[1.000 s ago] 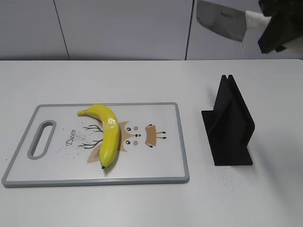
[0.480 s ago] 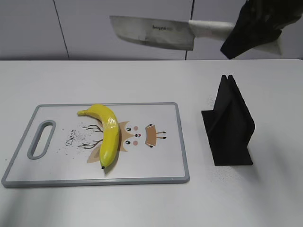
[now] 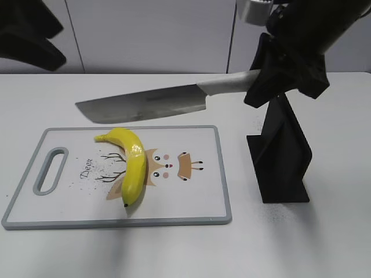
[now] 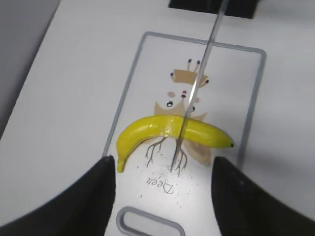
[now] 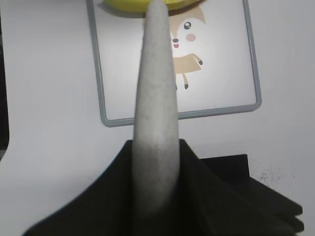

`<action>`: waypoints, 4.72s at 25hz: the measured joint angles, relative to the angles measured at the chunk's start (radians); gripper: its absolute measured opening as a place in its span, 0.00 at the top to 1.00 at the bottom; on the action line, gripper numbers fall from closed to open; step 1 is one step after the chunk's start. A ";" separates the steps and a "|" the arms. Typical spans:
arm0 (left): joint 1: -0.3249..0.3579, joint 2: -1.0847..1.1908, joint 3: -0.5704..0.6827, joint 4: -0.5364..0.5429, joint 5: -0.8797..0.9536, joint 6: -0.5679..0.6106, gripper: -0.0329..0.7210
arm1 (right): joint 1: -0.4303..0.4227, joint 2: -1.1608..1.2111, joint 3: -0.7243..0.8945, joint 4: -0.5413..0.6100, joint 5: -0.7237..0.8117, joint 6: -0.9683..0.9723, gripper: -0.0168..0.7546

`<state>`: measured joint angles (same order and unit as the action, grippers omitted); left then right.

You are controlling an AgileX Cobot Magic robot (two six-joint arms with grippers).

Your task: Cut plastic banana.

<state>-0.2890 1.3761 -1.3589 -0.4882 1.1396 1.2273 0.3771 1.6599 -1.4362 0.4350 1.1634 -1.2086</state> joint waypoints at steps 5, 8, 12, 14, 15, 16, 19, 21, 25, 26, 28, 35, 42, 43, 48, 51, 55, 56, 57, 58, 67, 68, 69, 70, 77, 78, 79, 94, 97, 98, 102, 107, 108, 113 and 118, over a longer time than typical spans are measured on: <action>-0.102 0.068 -0.005 0.005 0.037 0.084 0.17 | 0.046 0.049 -0.029 0.010 -0.001 -0.090 0.77; -0.118 0.102 -0.005 0.026 0.044 0.091 0.17 | 0.048 0.072 -0.059 0.035 -0.017 -0.097 0.77; -0.119 0.134 -0.005 0.086 0.044 0.094 0.17 | 0.048 0.076 -0.078 0.071 -0.065 -0.098 0.77; -0.119 0.149 -0.005 0.106 0.044 0.094 0.18 | 0.048 0.076 -0.079 0.079 -0.068 -0.100 0.77; -0.119 0.154 -0.005 0.113 0.043 0.094 0.19 | 0.048 0.076 -0.079 0.080 -0.068 -0.101 0.77; -0.119 0.162 -0.005 0.123 0.040 0.094 0.22 | 0.048 0.076 -0.079 0.081 -0.068 -0.102 0.77; -0.119 0.179 -0.005 0.135 0.021 0.094 0.32 | 0.048 0.076 -0.079 0.084 -0.068 -0.104 0.77; -0.119 0.186 -0.005 0.139 0.005 0.094 0.40 | 0.048 0.076 -0.079 0.088 -0.069 -0.106 0.77; -0.119 0.186 -0.006 0.148 -0.007 0.094 0.71 | 0.049 0.076 -0.079 0.090 -0.069 -0.107 0.77; -0.119 0.186 -0.006 0.155 -0.005 0.094 0.80 | 0.049 0.076 -0.079 0.090 -0.069 -0.107 0.77; -0.119 0.186 -0.006 0.174 -0.005 0.094 0.90 | 0.049 0.076 -0.079 0.092 -0.068 -0.108 0.77; -0.119 0.204 -0.008 0.243 -0.034 0.091 0.95 | 0.049 0.096 -0.079 0.100 -0.112 -0.112 0.77; -0.115 0.336 -0.008 0.273 -0.102 0.090 0.95 | 0.049 0.208 -0.080 0.094 -0.169 -0.116 0.77; -0.115 0.366 -0.008 0.269 -0.118 0.090 0.95 | 0.049 0.228 -0.080 0.089 -0.179 -0.116 0.77; -0.115 0.526 -0.008 0.221 -0.205 0.090 0.96 | 0.049 0.359 -0.080 0.069 -0.237 -0.119 0.77; -0.115 0.637 -0.008 0.198 -0.248 0.090 0.96 | 0.049 0.451 -0.080 0.055 -0.267 -0.122 0.77; -0.115 0.732 -0.022 0.174 -0.284 0.082 0.96 | 0.048 0.543 -0.086 0.032 -0.282 -0.125 0.77; -0.116 0.730 -0.023 0.170 -0.283 0.082 0.96 | 0.047 0.548 -0.086 0.028 -0.282 -0.125 0.77; -0.116 0.731 -0.023 0.170 -0.282 0.080 0.96 | 0.047 0.550 -0.087 0.027 -0.282 -0.125 0.77; -0.116 0.730 -0.024 0.169 -0.282 0.080 0.96 | 0.047 0.550 -0.088 0.027 -0.282 -0.126 0.77; -0.116 0.678 -0.015 0.191 -0.249 0.073 0.96 | 0.051 0.499 -0.087 0.021 -0.280 -0.125 0.77; -0.116 0.658 -0.015 0.202 -0.237 0.072 0.96 | 0.052 0.481 -0.087 0.022 -0.274 -0.124 0.77; -0.116 0.638 -0.014 0.213 -0.227 0.072 0.96 | 0.052 0.462 -0.087 0.022 -0.269 -0.124 0.77; -0.116 0.614 -0.014 0.223 -0.213 0.072 0.96 | 0.052 0.445 -0.087 0.023 -0.264 -0.123 0.77; -0.116 0.454 -0.014 0.234 -0.094 0.071 0.96 | 0.054 0.312 -0.087 0.029 -0.203 -0.122 0.77; -0.116 0.431 -0.014 0.234 -0.077 0.071 0.96 | 0.054 0.294 -0.087 0.029 -0.194 -0.122 0.77; -0.116 0.409 -0.014 0.234 -0.063 0.071 0.96 | 0.054 0.277 -0.087 0.030 -0.189 -0.124 0.77; -0.116 0.282 -0.013 0.243 -0.036 0.069 0.96 | 0.055 0.249 -0.087 0.020 -0.178 -0.127 0.77; -0.116 0.282 -0.013 0.243 -0.036 0.069 0.96 | 0.055 0.249 -0.087 0.020 -0.178 -0.127 0.77; -0.116 0.282 -0.012 0.243 -0.036 0.069 0.96 | 0.055 0.249 -0.087 0.020 -0.178 -0.127 0.77; -0.116 0.282 -0.012 0.234 -0.033 0.069 0.87 | 0.055 0.249 -0.087 0.018 -0.178 -0.128 0.77; -0.116 0.282 -0.012 0.206 -0.019 0.064 0.44 | 0.055 0.249 -0.087 0.009 -0.185 -0.123 0.77; -0.116 0.282 -0.012 0.203 -0.018 0.047 0.33 | 0.055 0.249 -0.087 0.006 -0.188 -0.121 0.77; -0.111 0.281 -0.012 0.236 -0.016 -0.072 0.13 | 0.055 0.236 -0.087 -0.013 -0.193 -0.110 0.77; -0.049 0.266 -0.012 0.293 -0.030 -0.344 0.12 | 0.055 0.208 -0.087 -0.039 -0.166 -0.031 0.77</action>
<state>-0.3381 1.6420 -1.3706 -0.1949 1.1100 0.8833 0.4317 1.8683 -1.5234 0.3958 0.9973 -1.2392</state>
